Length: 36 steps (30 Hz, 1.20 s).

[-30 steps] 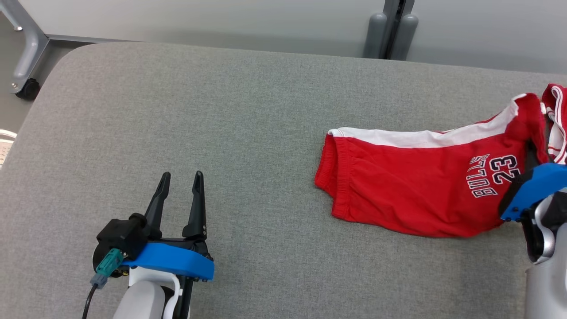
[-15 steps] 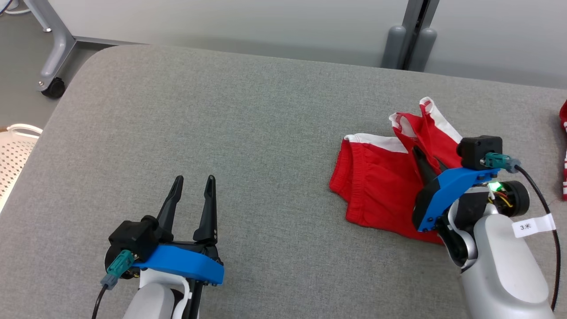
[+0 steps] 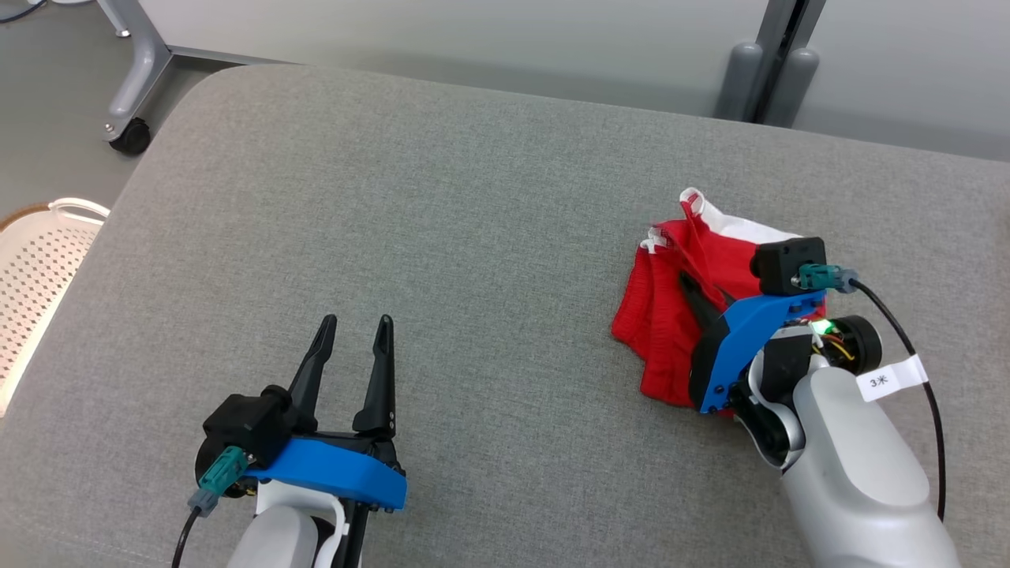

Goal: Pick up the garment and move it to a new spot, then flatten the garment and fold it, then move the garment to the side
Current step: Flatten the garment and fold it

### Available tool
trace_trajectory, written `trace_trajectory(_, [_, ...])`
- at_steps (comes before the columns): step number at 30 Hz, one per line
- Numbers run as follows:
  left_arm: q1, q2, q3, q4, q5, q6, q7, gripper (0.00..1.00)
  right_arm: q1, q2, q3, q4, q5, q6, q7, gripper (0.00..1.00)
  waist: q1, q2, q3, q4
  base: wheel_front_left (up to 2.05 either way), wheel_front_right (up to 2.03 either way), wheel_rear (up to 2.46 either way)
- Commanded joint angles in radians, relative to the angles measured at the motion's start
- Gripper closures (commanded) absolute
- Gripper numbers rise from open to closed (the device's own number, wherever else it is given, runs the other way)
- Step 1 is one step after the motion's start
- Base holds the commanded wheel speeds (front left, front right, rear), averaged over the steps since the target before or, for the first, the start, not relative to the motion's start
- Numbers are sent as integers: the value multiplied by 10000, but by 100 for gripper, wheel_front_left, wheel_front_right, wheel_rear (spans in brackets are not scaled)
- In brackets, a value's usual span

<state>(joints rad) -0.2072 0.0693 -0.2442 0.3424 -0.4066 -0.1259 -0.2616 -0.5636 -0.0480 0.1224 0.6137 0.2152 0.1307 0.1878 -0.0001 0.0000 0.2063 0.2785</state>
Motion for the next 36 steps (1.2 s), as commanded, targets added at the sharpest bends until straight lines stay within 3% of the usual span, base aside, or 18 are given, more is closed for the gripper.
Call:
trace_trajectory(1, [42, 14, -49, -18, -32, -73, -38, 0, -96, -48, 73, 179, 116, 2, -67, 100, 1, 0, 15, 33, 0, 0, 0])
trace_trajectory(3, [14, 6, -63, -22, -22, -73, -38, 0, -157, -47, 262, 437, 273, 2, -106, 96, 1, 0, 28, 69, 0, 0, 0])
trace_trajectory(5, [-2, -9, -77, -45, 6, -73, -38, 0, -236, -47, 508, 682, 472, 2, -142, 65, 1, 0, 34, 86, 0, 0, 0])
trace_trajectory(6, [-9, -13, -88, -48, 13, -73, -38, 0, -276, -47, 635, 777, 544, 2, -198, 0, 1, 0, 33, 91, 0, 0, 0])
trace_trajectory(10, [-33, -20, -104, -53, 12, -73, -38, 0, -327, -39, 1515, 794, 2264, 2, -506, 0, 1, 0, -15, 80, 0, 0, 0])
trace_trajectory(16, [109, 52, -21, -27, 23, -73, -38, 0, -661, -50, 3233, 67, 6027, 2, -1312, 0, 1, 0, -260, -133, 0, 0, 0])
trace_trajectory(19, [208, 103, 70, -60, 40, -73, -38, 0, -943, -60, 3457, -35, 6644, 2, -2133, 0, 1, 0, -411, -320, 0, 0, 0])
trace_trajectory(24, [377, 155, 204, -115, 106, -73, -38, 0, -1134, -54, 2699, 235, 5907, 2, -3163, 0, 1, 0, -654, -614, 0, 0, 0])
trace_trajectory(25, [455, 167, 269, -144, 121, -73, -38, 0, -1037, -152, 1891, 548, 4787, 2, -3553, 0, 1, 0, -745, -767, 0, 0, 0])
trace_trajectory(27, [492, 165, 268, -162, 124, -73, -38, 0, -886, -216, 1466, 671, 4304, 2, -3609, 0, 1, 0, -781, -819, 0, 0, 0])
trace_trajectory(28, [586, 158, 299, -191, 157, -73, -38, 0, -537, -346, 598, 781, 3280, 2, -3629, 0, 1, 0, -836, -910, 0, 0, 0])
trace_trajectory(31, [592, 131, 271, -249, 173, -74, -38, 0, -9, -599, -636, 786, 1663, 3, -3430, 0, 1, 0, -818, -956, 0, 0, 0])
trace_trajectory(34, [543, 112, 214, -304, 160, -74, -38, 0, 623, -464, -1543, 598, 222, 3, -3141, 0, 1, 0, -695, -932, 0, 0, 0])
trace_trajectory(36, [508, 111, 199, -329, 149, -74, -38, 0, 804, -364, -1770, 493, -114, 3, -3044, 0, 1, 0, -645, -914, 0, 0, 0])
